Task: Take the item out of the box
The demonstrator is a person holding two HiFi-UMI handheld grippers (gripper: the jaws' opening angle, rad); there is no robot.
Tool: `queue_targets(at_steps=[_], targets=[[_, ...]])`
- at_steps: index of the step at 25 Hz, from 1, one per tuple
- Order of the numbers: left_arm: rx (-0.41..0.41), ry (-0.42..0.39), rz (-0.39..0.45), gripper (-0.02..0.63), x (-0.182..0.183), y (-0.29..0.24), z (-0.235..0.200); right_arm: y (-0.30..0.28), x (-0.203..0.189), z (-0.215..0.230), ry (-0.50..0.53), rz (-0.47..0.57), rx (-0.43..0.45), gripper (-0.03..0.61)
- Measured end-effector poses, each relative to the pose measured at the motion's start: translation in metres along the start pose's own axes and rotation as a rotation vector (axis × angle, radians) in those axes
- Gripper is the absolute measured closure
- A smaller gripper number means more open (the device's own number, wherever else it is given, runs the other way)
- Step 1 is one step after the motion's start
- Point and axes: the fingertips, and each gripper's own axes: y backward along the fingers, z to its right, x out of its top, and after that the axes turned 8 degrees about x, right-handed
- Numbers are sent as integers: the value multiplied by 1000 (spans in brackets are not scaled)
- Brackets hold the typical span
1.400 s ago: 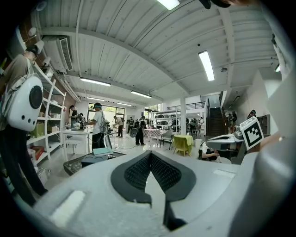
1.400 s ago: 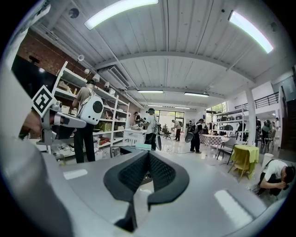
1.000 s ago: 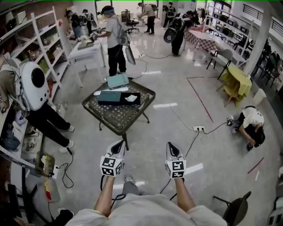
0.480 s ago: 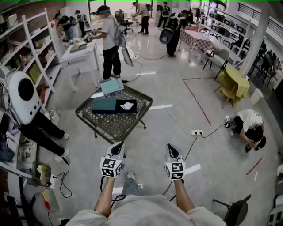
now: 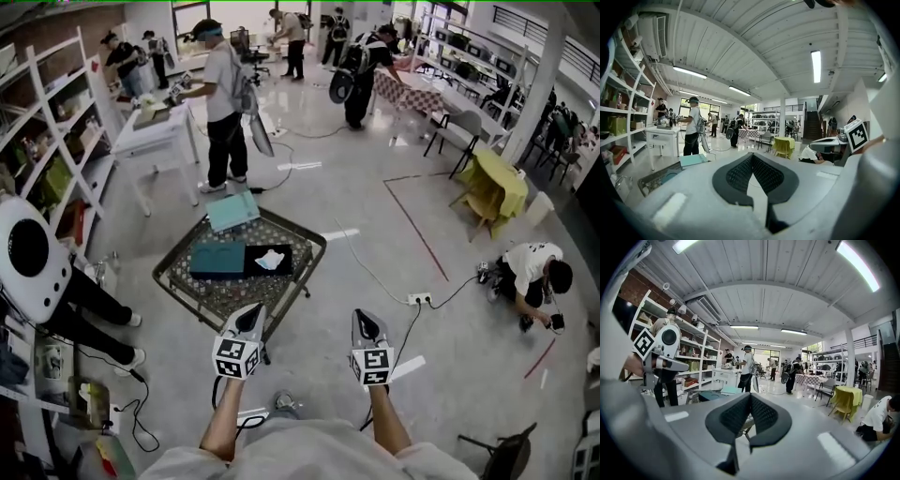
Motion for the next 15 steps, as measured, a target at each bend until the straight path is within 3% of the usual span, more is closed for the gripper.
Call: queue_targets(at_steps=[15], targets=[[-78,-1,10,608,21,-111,-66,-105,14,30,4,-12,-68,580]])
